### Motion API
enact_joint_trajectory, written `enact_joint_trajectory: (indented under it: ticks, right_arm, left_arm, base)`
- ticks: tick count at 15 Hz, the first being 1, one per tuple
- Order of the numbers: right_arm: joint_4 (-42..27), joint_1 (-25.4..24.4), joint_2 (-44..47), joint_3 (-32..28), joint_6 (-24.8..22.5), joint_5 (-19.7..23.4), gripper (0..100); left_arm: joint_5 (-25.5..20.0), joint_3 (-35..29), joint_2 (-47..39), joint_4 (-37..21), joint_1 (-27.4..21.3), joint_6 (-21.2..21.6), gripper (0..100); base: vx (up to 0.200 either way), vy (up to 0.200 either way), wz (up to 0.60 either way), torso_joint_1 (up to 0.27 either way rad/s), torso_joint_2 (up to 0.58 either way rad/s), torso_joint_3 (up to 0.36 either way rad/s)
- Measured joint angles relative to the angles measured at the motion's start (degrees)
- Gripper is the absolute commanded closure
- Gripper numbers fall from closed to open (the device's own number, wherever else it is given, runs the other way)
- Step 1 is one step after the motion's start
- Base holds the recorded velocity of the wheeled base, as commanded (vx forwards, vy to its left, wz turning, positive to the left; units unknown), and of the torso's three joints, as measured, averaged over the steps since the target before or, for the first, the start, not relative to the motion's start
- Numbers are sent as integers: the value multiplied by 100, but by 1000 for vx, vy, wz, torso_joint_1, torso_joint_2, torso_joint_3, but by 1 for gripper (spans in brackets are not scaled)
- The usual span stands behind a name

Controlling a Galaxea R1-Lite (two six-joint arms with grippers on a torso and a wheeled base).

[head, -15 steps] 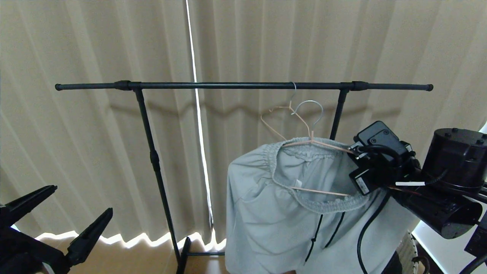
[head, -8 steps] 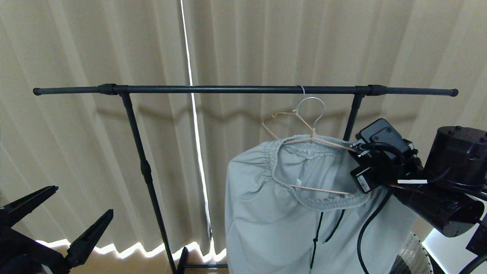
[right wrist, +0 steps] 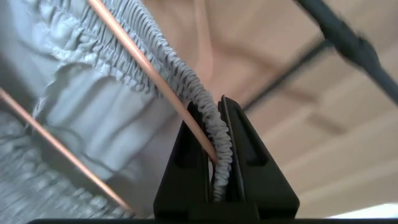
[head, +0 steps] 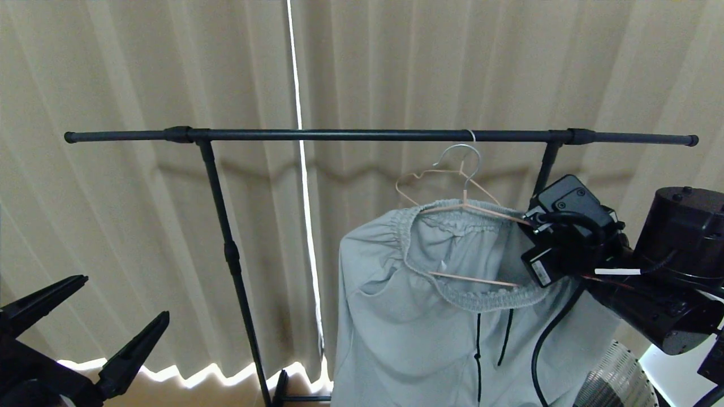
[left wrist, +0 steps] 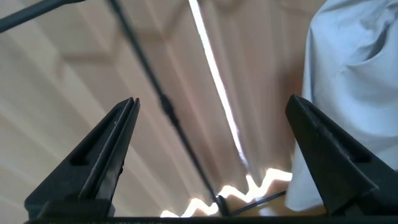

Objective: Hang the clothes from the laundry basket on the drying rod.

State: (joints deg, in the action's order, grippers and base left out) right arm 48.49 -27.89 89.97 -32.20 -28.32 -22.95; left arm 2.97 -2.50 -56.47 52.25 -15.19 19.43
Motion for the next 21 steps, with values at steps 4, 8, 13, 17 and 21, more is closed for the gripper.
enact_joint_trajectory:
  ticks: [4, 8, 13, 17, 21]
  right_arm:
    - [6, 13, -15, -22, 2, -2, 100]
    - [24, 78, -20, -30, 5, -39, 100]
    - [26, 194, -17, -138, 2, -257, 100]
    - [26, 232, -9, -162, 5, -296, 100]
    - [24, 235, 16, -179, 5, -450, 100]
  left_arm:
    - [2, -4, -21, 13, 10, 0, 0]
    - [4, 13, -23, 9, 12, -2, 0]
    - [2, 0, -34, 0, 21, -15, 0]
    - [2, 5, -100, 0, 17, -11, 0]
    - [6, -33, -177, 9, 17, -17, 0]
  base:
    - [0, 100, 0, 1, 2, 0]
    - [0, 0, 0, 0, 0, 0]
    - [0, 0, 0, 0, 0, 0]
    - [0, 0, 0, 0, 0, 0]
    - [0, 0, 0, 0, 0, 0]
